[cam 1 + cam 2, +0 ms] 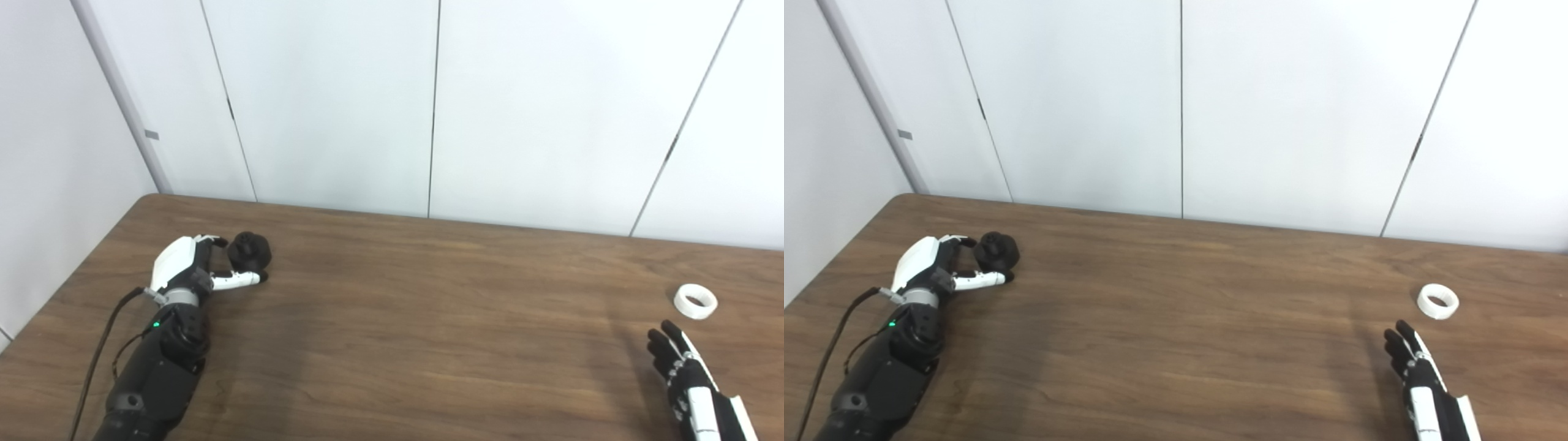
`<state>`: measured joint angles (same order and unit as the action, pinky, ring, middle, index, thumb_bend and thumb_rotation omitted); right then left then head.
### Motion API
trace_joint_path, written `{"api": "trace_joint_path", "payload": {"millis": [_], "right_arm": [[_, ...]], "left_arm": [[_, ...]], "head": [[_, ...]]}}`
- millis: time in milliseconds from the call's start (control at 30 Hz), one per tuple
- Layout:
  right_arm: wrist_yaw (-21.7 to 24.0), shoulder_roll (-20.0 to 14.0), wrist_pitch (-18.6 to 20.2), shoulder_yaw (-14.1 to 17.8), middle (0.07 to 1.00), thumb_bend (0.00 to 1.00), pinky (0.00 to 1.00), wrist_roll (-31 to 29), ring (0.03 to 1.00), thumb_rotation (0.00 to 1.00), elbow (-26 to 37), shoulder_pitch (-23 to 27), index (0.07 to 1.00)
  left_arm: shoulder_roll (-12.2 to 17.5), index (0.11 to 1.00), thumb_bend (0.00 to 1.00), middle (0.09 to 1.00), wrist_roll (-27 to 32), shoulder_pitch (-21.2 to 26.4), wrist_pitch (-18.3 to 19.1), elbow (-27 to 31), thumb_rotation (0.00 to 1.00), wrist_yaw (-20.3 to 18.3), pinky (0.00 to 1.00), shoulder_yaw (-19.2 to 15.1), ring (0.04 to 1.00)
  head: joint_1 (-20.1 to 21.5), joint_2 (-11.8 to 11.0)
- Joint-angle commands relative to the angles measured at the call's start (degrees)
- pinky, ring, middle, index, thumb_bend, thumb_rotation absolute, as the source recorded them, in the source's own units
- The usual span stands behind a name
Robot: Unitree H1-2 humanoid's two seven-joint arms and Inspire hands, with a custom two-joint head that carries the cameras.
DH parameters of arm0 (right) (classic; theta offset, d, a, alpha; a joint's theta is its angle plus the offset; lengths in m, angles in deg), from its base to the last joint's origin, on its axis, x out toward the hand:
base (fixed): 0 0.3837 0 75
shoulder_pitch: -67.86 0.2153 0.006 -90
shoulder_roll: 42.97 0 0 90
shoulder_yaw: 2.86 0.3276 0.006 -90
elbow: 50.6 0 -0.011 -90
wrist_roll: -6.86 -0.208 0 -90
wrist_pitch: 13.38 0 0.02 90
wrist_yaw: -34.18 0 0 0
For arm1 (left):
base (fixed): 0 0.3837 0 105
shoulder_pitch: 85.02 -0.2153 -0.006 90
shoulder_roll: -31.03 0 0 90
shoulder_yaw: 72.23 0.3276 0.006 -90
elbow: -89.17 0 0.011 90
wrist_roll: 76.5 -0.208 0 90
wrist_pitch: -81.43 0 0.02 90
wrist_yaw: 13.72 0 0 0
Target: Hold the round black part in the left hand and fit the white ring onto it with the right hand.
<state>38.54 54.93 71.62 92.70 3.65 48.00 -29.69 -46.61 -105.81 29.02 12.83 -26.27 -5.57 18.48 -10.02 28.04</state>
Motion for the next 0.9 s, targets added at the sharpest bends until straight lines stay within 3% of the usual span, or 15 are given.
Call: {"api": "trace_joint_path", "payload": {"millis": [0, 533, 867], "right_arm": [[-0.21, 1.28, -1.24, -0.63, 0.912, 0.56, 0.96, -0.63, 0.927, 0.97, -1.39, -1.94, 0.930], [-0.22, 1.47, -0.97, -0.71, 0.911, 0.55, 0.96, -0.72, 0.917, 0.97, -1.24, -2.08, 0.930], [0.00, 1.25, -1.76, -0.82, 0.912, 0.55, 0.95, -0.48, 0.914, 0.97, -1.43, -2.11, 0.933]], "left_arm": [[2.06, 0.806, 0.97, 0.945, -0.84, 2.78, -1.33, 0.25, 0.35, 1.71, 1.00, -0.04, 0.999], [2.03, 0.808, 0.95, 0.935, 0.25, 3.51, -0.84, 1.80, 0.34, 0.26, 1.00, 0.71, 0.991], [1.41, 0.806, 0.95, 0.934, 1.89, 2.90, -3.54, 3.04, 0.29, 0.35, 1.00, 0.41, 0.991]], "head": [[-0.08, 0.09], [-0.09, 0.34], [-0.02, 0.41]]}}
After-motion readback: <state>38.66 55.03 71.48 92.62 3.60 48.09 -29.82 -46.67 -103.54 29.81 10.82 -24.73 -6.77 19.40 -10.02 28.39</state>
